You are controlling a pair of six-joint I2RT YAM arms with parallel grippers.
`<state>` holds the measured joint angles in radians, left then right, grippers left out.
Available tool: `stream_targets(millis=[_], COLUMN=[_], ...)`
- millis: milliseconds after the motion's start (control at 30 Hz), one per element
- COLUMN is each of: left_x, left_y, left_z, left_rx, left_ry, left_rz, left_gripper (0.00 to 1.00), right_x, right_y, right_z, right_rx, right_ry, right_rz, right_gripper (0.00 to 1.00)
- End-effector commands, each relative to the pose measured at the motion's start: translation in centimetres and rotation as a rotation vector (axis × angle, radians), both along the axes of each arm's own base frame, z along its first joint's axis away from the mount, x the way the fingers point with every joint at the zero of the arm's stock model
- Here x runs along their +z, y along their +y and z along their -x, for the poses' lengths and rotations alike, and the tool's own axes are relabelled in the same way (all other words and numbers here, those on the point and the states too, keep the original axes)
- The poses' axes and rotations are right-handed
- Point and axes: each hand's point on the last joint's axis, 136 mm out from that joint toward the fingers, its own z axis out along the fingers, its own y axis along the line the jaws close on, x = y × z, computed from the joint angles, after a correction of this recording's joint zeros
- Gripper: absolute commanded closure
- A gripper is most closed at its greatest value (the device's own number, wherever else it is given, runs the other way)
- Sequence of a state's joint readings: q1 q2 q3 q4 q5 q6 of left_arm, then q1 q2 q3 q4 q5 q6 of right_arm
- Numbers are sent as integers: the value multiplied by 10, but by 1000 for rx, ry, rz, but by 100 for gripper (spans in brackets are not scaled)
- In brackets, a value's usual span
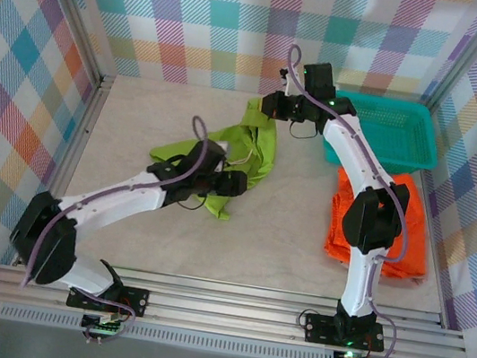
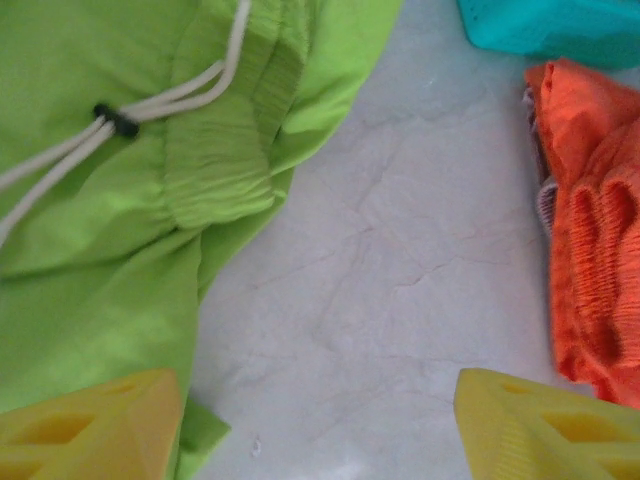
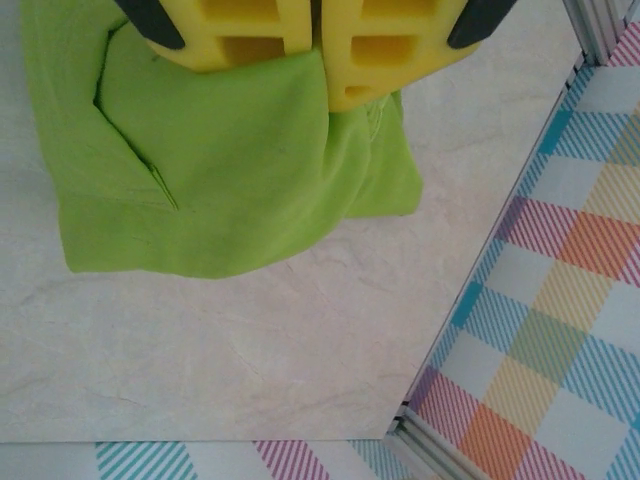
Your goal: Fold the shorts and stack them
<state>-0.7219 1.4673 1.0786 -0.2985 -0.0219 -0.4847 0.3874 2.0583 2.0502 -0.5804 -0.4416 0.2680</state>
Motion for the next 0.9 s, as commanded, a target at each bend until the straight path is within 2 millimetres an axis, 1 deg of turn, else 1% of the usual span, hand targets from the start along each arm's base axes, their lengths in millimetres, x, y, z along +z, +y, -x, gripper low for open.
stream_targets(millis=[0,67,167,333,433,633,700,867], left_x=[-29,-42,-58,-67,-69,-65,-67,-88], left_y=[5,-3,-10,-18,-21,-23,-25,-31], left_z=[-5,-13,-27,-50,-59,-67,-69,-70], left_rx=[-76,-103,-106,-87,-93,-118,-140,-202], left_ry=[-32,-39,-68,-124,-154,-201,-207,-160], left_rz=[-300,-401,-532,-643,-690,-738,-752,-785], left_gripper=[32,35,38,42,43,44,44,44], right_x=[4,1,-6,-15,-21,-31,-33,-36], right_y=[-4,-8,-12,-16,-16,-16,-16,-15], right_z=[-1,-3,-5,-7,-7,-9,-10,-11], right_rx=[-8,-22,-38,-43,-38,-33,-32,-30], right_ry=[-17,-4,18,50,62,83,88,100], right_rz=[20,23,27,27,29,32,28,18], right_gripper=[94,94,94,94,94,94,94,95])
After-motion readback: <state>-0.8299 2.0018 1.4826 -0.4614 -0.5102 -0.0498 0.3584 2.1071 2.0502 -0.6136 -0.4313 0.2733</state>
